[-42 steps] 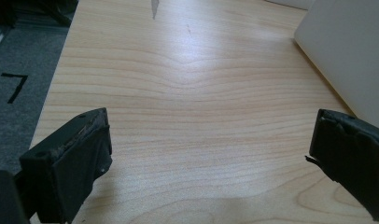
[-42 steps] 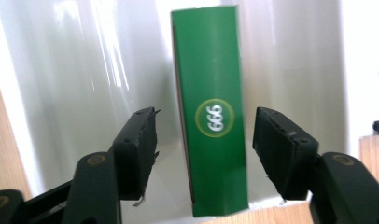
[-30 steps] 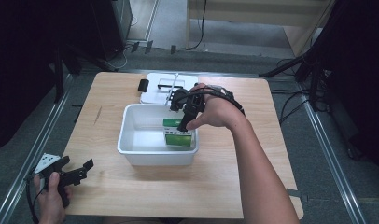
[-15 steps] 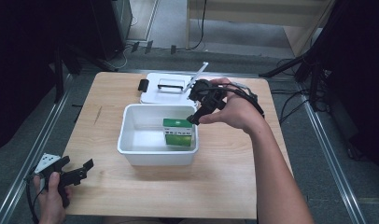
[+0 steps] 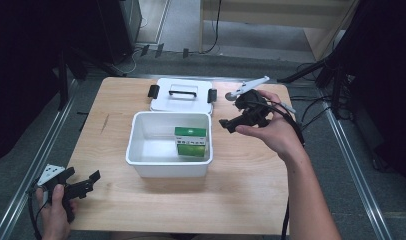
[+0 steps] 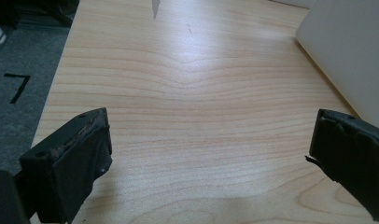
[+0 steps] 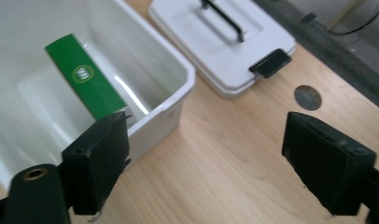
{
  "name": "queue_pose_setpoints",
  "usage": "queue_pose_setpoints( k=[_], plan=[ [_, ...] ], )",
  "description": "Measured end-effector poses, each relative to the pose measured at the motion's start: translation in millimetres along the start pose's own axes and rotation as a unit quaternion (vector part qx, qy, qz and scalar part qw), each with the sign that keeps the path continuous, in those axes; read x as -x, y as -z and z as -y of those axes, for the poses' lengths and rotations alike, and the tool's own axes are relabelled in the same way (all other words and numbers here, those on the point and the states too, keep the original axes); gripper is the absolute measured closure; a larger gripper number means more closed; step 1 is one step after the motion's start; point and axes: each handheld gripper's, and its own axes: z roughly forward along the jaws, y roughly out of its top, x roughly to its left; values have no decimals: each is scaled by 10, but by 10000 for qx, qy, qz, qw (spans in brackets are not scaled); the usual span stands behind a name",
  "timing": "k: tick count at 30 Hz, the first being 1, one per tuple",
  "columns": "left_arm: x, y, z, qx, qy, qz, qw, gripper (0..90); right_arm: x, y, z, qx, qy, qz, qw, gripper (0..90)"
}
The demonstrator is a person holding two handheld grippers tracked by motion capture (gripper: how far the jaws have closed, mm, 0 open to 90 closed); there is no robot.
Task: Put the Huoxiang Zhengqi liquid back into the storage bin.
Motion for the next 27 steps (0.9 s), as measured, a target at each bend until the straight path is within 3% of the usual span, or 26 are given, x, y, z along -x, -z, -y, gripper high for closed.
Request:
queue_pose_setpoints(
  k=[3,6,8,11,13,15,18,23,27],
  plan=[
    [-1,1,0,-4,-2,0,10000,0,77,26,163,397,-392,185,9983,147],
    [-2,2,0,-9,1,7,10000,0,99,45,297,401,-811,500,9946,147],
    [-1,2,0,-8,-4,2,10000,0,103,59,376,410,-953,666,9924,136],
    [-1,3,0,-9,-4,3,10000,0,106,87,515,606,-1281,864,9861,132],
    [-2,3,0,-5,-2,4,10000,0,133,107,625,804,-1487,797,9824,124],
    [-1,3,0,-6,-4,5,10000,0,163,112,765,935,-1565,608,9814,50],
    [-1,3,0,-7,-2,4,10000,0,183,106,932,998,-1657,538,9796,15],
    [-2,2,0,-2,-20,-2,10000,0,207,100,1225,1135,-1848,671,9739,12],
    [-3,3,0,-5,-19,1,10000,0,215,94,1468,1233,-1885,1009,9691,3]
  ],
)
